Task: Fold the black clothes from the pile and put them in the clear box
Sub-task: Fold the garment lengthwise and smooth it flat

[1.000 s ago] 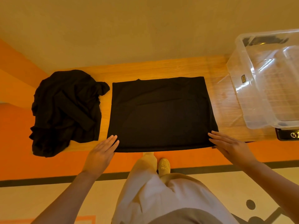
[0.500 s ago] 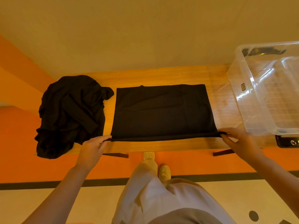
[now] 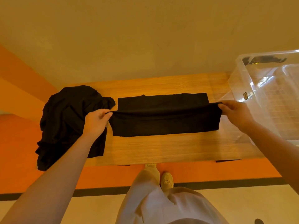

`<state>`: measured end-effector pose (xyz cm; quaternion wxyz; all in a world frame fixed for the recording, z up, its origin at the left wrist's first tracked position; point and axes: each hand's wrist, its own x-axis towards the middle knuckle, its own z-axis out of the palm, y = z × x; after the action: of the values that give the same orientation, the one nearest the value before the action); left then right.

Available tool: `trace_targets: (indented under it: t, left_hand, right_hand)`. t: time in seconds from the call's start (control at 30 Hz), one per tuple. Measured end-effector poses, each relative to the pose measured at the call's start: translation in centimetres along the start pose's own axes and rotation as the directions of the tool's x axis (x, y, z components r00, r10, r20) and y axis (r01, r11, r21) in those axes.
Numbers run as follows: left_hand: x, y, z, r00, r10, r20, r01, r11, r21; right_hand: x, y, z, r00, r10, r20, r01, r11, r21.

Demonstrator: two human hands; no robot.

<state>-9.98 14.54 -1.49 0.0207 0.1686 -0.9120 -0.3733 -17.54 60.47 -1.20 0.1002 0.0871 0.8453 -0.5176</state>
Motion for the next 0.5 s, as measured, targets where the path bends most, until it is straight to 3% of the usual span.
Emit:
trace_targets:
  t: [0.3, 0.5]
  left_hand:
    - [9.9, 4.7, 0.0, 0.983, -0.176, -0.056, 0.171, 0.982, -0.082]
    - [11.8, 7.1, 1.7, 0.97, -0.239, -0.045, 0.224, 0.951, -0.211]
  right_hand:
    - [9.9, -5.0, 1.2, 0.986, 0.06, -0.156, -0.067, 0.997, -0.043]
    - [9.9, -6.3, 3.4, 0.978, 0.079, -0.191, -0.081, 0.997, -0.004]
